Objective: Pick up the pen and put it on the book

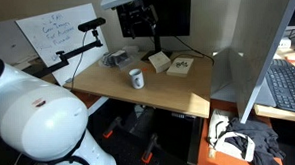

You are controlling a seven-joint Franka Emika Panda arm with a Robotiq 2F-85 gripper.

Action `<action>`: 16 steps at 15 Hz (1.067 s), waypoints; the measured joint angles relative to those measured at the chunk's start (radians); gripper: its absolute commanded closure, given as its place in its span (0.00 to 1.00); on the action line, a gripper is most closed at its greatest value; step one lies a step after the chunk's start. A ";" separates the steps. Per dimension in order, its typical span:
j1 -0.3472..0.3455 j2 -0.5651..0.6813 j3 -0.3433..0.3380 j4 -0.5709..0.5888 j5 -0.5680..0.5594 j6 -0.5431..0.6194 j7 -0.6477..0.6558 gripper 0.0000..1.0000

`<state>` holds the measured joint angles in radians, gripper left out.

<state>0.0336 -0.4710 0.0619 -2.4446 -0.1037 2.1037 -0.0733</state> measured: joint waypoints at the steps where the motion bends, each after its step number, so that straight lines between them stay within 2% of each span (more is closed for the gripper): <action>1: 0.000 0.000 0.000 0.001 0.000 0.000 0.000 0.00; 8: 0.000 0.003 0.000 0.001 0.000 0.000 0.005 0.00; 10: 0.000 0.030 0.000 0.007 0.007 0.002 0.052 0.00; 13: 0.000 0.160 0.015 0.060 0.036 0.023 0.203 0.00; 16: 0.004 0.365 0.047 0.178 0.076 0.066 0.370 0.00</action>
<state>0.0379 -0.1062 0.1088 -2.2665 -0.0279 2.1695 0.2966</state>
